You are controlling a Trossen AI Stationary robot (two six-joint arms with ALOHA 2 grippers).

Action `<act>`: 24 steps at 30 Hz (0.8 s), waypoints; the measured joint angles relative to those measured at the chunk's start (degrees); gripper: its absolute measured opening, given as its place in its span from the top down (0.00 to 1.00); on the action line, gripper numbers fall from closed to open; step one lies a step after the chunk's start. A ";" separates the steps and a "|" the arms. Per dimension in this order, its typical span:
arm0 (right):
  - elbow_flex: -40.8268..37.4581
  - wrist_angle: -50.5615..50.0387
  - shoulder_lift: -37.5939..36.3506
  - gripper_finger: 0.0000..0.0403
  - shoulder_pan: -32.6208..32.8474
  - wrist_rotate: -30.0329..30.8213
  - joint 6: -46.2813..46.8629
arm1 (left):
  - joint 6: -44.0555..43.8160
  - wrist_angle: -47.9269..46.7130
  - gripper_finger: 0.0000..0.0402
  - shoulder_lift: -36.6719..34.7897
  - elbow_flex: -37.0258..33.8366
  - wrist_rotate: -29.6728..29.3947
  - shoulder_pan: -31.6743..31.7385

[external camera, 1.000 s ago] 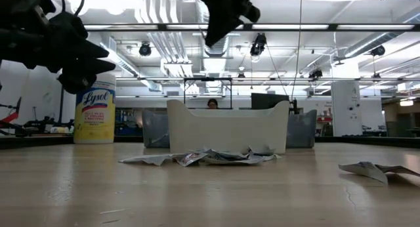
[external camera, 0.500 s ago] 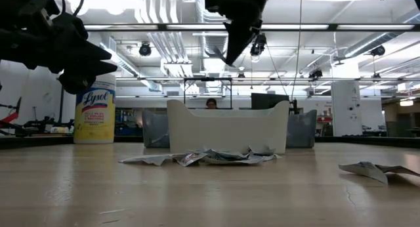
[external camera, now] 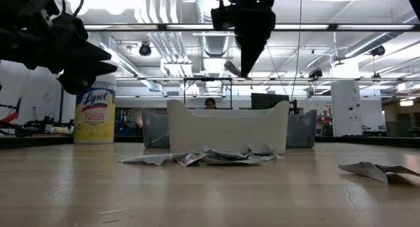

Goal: Pick & Place First Aid Supplies
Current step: Put the ointment pack into the white bin

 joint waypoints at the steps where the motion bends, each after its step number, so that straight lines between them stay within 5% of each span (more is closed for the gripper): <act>1: 0.00 0.02 0.46 0.98 0.03 -0.32 -0.29 | 0.00 0.00 0.69 0.00 0.00 -0.26 0.00; 24: 0.07 6.74 17.08 0.98 0.08 -2.80 -1.21 | 0.88 -4.41 0.69 0.07 0.02 -1.46 0.00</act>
